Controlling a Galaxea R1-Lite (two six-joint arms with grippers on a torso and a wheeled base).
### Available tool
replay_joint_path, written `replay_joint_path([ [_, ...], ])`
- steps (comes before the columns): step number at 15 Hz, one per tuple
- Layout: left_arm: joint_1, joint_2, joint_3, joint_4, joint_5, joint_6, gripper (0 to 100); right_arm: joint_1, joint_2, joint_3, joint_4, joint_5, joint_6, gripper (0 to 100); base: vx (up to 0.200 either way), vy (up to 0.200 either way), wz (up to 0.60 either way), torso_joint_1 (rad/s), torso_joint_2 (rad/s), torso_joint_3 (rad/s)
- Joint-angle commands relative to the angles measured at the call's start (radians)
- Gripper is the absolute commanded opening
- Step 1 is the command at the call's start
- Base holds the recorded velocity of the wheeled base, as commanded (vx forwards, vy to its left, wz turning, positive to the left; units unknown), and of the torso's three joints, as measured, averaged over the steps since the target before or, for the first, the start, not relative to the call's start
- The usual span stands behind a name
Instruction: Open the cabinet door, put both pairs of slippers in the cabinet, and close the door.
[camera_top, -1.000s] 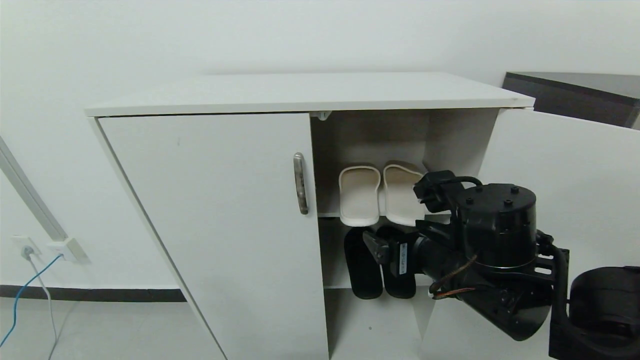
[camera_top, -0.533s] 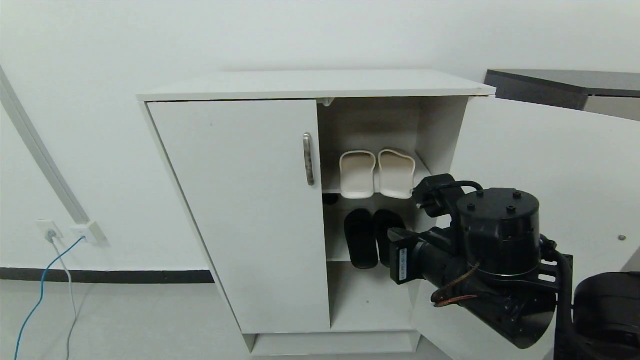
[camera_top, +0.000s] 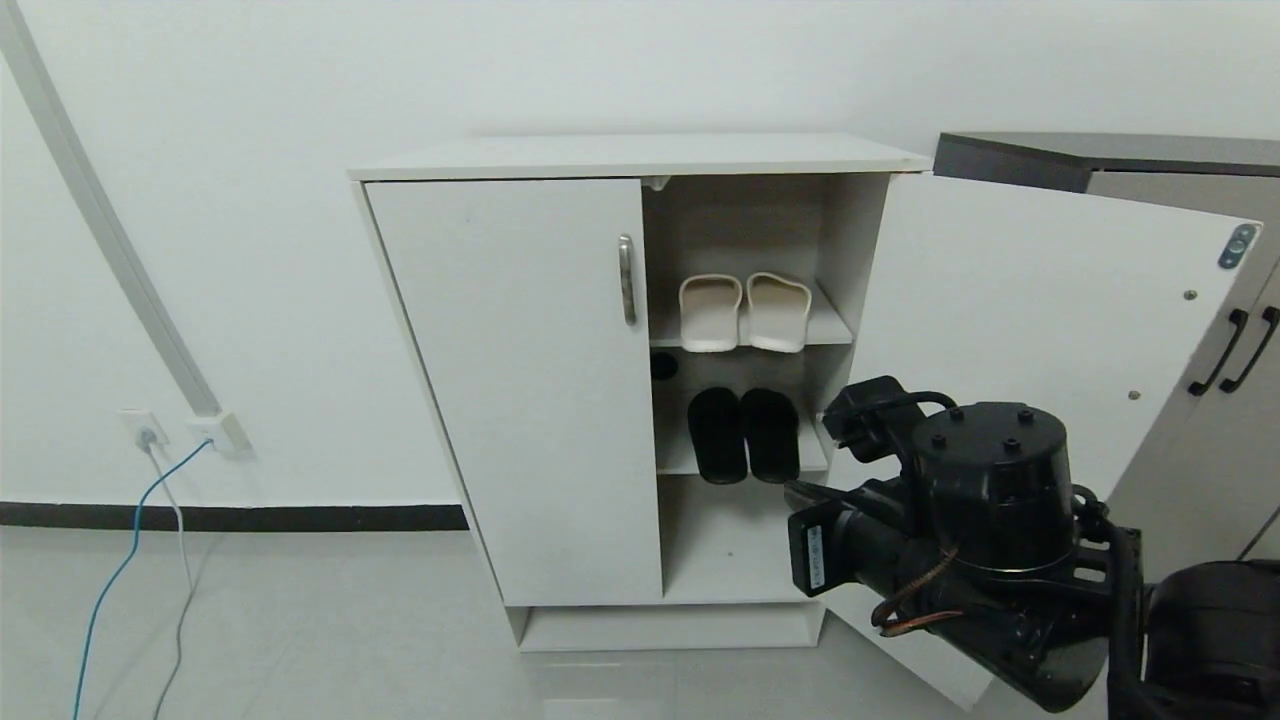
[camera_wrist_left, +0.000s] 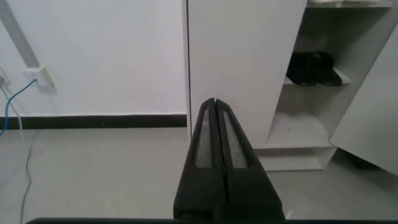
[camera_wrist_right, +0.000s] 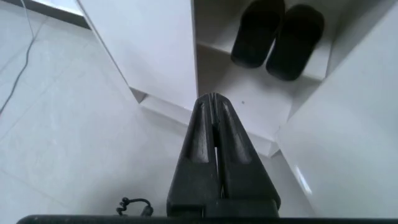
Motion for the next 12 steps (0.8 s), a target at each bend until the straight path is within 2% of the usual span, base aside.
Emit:
replay_joint_path([
  [1,0.001,0.001,0.000,0.000,0.001,0.000,0,0.000,0.006,0.002,-0.001,-0.001,0.000,0,0.000,0.000,0.00,0.000,0.00,0.000],
  [12,0.001,0.001,0.000,0.000,0.002,-0.002,0,0.001,0.017,0.013,-0.003,-0.001,0.000,0,0.000,0.000,0.00,0.000,0.00,0.000],
])
